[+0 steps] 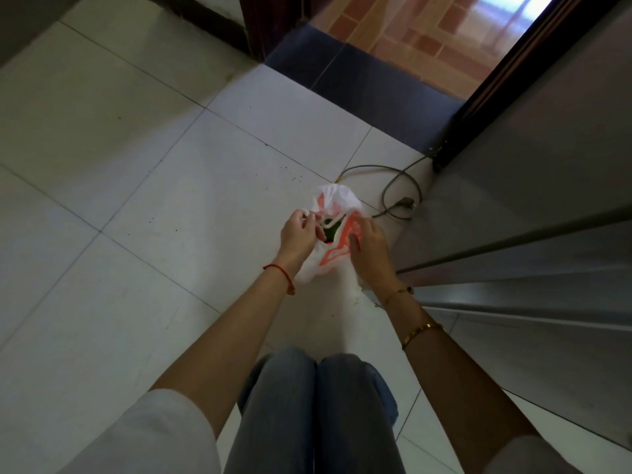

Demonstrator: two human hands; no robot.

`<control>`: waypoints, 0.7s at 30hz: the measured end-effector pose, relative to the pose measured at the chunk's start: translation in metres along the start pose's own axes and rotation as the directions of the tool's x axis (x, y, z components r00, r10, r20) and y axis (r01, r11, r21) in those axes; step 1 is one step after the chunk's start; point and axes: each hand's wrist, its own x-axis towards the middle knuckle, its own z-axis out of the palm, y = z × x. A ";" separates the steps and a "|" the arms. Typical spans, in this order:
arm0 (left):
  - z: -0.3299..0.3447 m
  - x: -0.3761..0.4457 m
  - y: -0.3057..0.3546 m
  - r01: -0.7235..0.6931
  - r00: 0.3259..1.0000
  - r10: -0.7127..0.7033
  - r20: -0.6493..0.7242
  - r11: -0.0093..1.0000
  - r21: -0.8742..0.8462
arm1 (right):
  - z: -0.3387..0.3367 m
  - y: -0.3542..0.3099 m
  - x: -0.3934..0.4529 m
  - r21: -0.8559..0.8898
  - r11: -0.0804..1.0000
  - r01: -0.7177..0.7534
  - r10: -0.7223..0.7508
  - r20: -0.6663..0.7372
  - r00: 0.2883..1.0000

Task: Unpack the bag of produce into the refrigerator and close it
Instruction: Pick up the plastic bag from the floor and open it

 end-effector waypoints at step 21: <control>-0.207 -0.269 0.262 -0.281 0.954 0.299 0.019 0.869 0.408 | -0.244 -0.233 -0.144 0.076 0.989 0.128 -0.130 0.030 0.991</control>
